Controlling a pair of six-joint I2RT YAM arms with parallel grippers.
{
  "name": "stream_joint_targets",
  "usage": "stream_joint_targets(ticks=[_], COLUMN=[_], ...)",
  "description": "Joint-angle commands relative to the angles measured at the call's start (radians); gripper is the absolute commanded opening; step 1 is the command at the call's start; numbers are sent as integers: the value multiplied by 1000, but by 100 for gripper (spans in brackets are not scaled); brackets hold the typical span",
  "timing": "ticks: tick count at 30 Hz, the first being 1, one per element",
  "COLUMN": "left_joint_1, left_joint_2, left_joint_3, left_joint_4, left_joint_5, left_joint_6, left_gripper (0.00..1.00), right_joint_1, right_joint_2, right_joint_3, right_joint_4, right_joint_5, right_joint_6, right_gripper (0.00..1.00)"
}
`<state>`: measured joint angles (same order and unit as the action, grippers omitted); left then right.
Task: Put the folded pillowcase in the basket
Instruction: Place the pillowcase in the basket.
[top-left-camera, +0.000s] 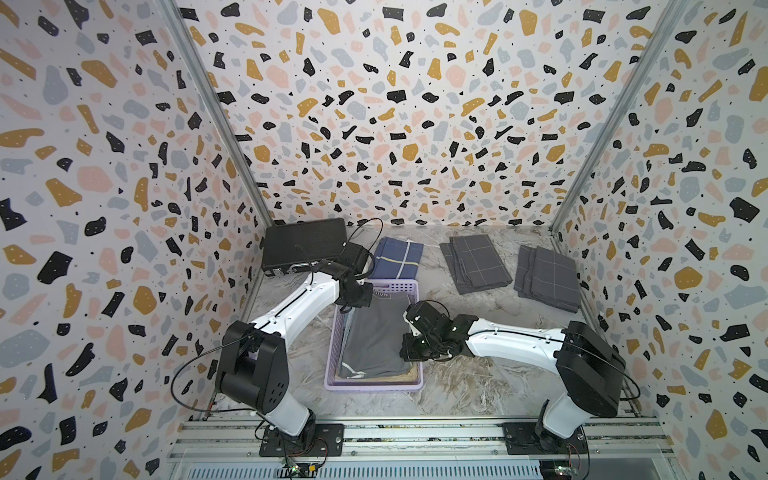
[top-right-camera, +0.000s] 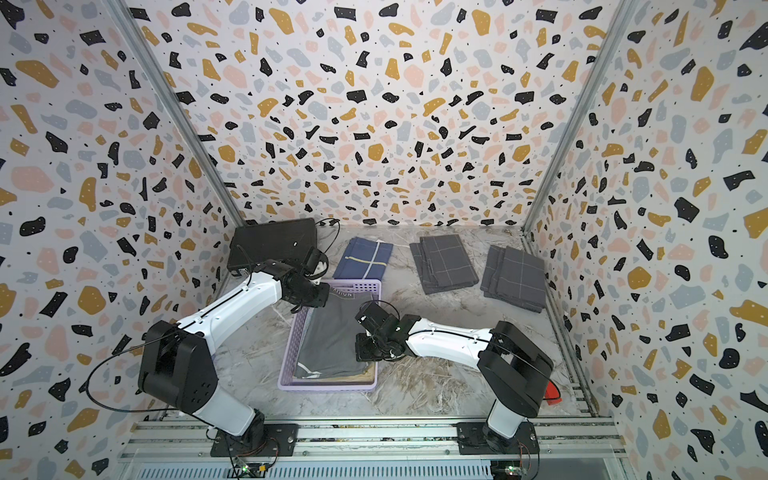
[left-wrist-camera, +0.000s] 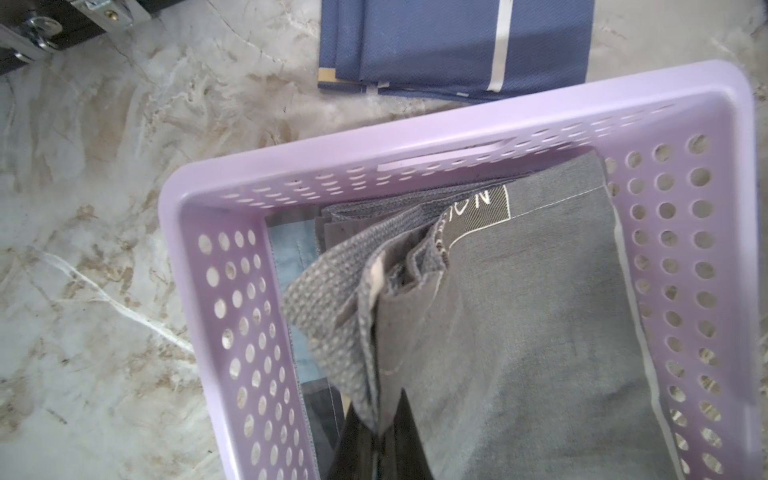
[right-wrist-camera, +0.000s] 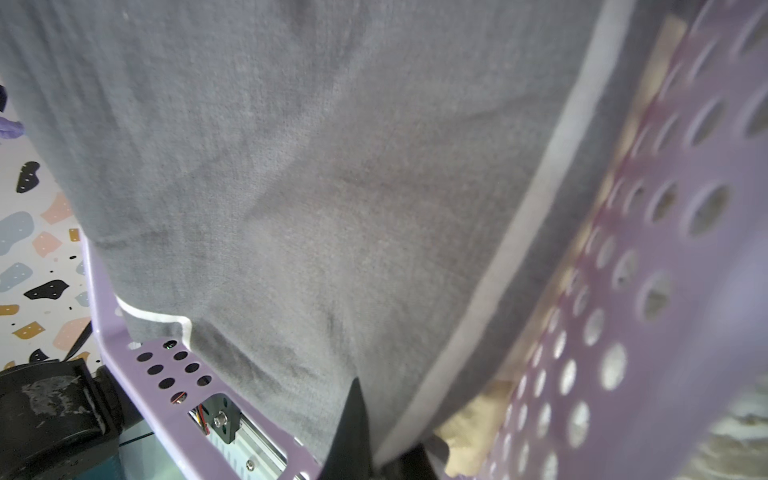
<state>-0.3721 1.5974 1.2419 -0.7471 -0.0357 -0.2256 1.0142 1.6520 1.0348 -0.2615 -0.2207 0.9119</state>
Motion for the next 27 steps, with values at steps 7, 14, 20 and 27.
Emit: stream_joint_targets(ticks=[7, 14, 20, 27], left_joint_1=[27, 30, 27, -2], left_joint_2=[60, -58, -184, -305], left_joint_3=[7, 58, 71, -81], left_joint_4=[-17, -32, -55, -12], left_joint_5=[-145, -133, -37, 151], left_joint_6=[-26, -33, -70, -176], left_gripper=[34, 73, 70, 57], right_joint_1=[10, 46, 79, -121], right_joint_2=[-46, -111, -198, -271], right_joint_3=[-5, 91, 136, 100], right_joint_4=[-64, -236, -392, -536], right_joint_5=[65, 155, 267, 395], right_joint_6=[-20, -65, -110, -296], right_gripper=[35, 53, 55, 52])
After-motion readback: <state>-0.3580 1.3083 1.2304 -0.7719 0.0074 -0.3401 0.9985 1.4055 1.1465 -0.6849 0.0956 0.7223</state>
